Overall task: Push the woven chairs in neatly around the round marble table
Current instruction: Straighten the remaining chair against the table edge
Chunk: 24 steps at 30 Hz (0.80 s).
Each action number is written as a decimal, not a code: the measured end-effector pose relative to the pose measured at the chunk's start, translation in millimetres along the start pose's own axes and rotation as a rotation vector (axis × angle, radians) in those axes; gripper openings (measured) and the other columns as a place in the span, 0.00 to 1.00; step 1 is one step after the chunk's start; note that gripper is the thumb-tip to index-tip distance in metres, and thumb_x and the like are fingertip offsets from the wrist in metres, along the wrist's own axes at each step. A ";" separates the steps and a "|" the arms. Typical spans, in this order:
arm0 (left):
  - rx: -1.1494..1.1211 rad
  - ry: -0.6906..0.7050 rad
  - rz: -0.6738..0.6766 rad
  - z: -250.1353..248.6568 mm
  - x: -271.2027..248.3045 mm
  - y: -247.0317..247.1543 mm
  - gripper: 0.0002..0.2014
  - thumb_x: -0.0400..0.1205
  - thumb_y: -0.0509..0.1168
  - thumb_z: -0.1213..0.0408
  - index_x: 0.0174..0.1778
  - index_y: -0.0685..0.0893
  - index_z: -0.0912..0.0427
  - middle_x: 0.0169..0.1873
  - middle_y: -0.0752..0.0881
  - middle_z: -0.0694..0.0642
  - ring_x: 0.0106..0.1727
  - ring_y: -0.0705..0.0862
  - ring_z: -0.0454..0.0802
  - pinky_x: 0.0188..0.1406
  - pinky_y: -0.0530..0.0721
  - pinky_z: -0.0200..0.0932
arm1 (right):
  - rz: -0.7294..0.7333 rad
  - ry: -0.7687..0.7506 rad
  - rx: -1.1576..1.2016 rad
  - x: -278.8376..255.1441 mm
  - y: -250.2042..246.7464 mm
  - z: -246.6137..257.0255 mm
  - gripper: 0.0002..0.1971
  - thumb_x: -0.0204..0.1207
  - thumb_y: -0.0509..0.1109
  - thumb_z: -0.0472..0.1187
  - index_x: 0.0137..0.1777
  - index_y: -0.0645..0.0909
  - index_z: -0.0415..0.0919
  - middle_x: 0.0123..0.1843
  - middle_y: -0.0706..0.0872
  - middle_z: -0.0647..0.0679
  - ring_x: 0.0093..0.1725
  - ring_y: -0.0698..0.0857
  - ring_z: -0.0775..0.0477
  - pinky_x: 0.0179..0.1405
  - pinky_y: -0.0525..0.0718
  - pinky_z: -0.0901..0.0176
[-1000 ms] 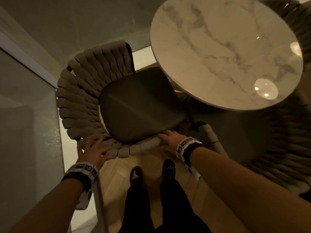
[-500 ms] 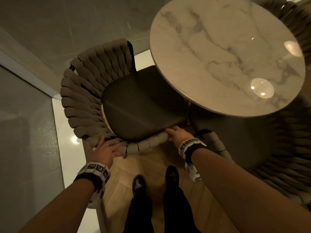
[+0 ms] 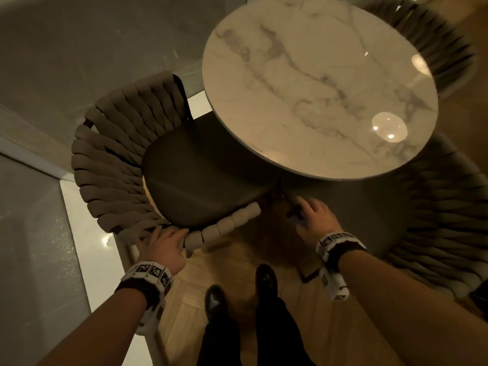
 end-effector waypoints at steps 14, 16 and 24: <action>-0.008 0.154 0.179 -66.3 25.0 3.9 0.32 0.82 0.59 0.67 0.81 0.60 0.40 0.68 0.81 0.56 0.63 0.82 0.58 0.64 0.81 0.57 | 0.275 0.352 0.058 -88.7 46.0 -119.6 0.32 0.82 0.61 0.49 0.82 0.50 0.57 0.78 0.70 0.46 0.67 0.79 0.40 0.59 0.82 0.48; -0.004 0.152 0.159 -66.2 26.2 1.9 0.31 0.82 0.58 0.67 0.80 0.61 0.39 0.66 0.82 0.56 0.61 0.83 0.58 0.63 0.82 0.56 | 0.269 0.352 0.064 -89.0 44.6 -119.0 0.32 0.83 0.61 0.49 0.82 0.50 0.57 0.79 0.69 0.47 0.67 0.79 0.41 0.59 0.82 0.48; 0.132 0.113 0.214 -69.2 24.3 4.5 0.39 0.80 0.64 0.66 0.82 0.53 0.39 0.70 0.79 0.56 0.66 0.80 0.60 0.65 0.81 0.59 | 0.319 0.295 0.022 -93.1 33.8 -115.2 0.34 0.80 0.63 0.54 0.82 0.52 0.55 0.76 0.74 0.45 0.68 0.78 0.41 0.63 0.80 0.49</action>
Point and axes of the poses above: each hand's wrist, its own x-axis towards the middle knuckle, its own y-axis out of the palm, z = x × y, the point moved 7 cm from there along x, towards the middle knuckle
